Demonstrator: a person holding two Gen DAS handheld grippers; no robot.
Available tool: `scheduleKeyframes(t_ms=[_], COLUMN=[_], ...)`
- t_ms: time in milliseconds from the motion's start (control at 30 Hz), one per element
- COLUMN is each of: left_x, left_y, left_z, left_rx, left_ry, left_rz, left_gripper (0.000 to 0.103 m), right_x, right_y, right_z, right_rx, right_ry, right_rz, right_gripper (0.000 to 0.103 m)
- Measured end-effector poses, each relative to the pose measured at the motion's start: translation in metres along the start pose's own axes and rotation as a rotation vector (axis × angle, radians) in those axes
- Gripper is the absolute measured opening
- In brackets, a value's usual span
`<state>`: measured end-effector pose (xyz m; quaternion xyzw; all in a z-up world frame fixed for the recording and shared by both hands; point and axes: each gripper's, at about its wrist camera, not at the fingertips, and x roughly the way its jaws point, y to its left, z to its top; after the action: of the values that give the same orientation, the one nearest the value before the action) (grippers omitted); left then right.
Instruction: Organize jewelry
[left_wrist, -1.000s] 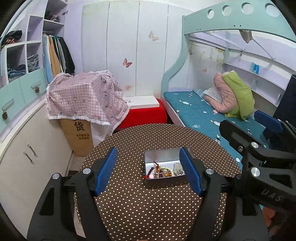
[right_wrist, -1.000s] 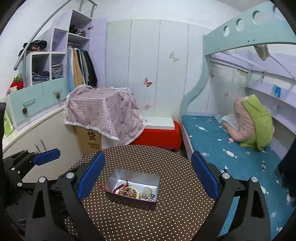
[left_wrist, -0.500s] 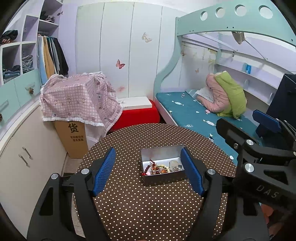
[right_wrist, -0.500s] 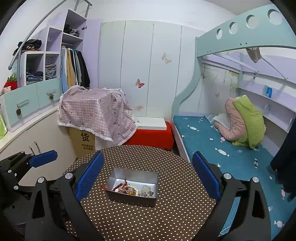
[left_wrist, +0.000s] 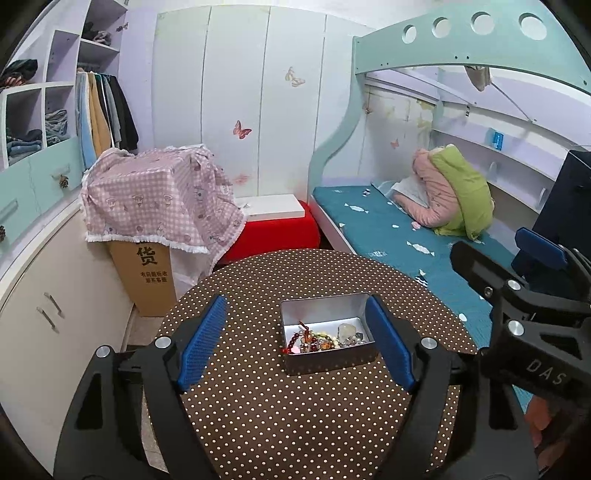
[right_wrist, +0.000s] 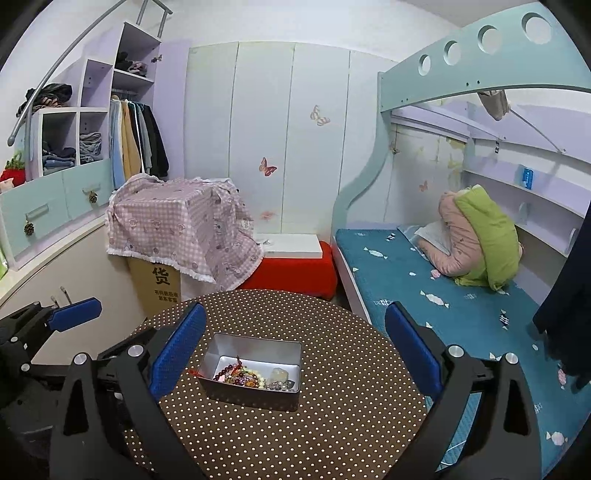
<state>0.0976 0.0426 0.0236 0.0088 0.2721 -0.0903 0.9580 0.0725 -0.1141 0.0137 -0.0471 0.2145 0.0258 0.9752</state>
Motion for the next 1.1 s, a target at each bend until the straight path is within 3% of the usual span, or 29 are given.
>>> scheduleKeyframes(t_ms=[1100], left_x=[0.006], left_y=[0.016], left_z=[0.002], left_rx=[-0.026], left_ry=[0.005], left_rz=[0.057], left_gripper=[0.085], right_x=[0.009], right_y=[0.002], right_z=[0.006], right_rx=[-0.008], right_ry=[0.024], right_rz=[0.013], right_gripper=[0.094])
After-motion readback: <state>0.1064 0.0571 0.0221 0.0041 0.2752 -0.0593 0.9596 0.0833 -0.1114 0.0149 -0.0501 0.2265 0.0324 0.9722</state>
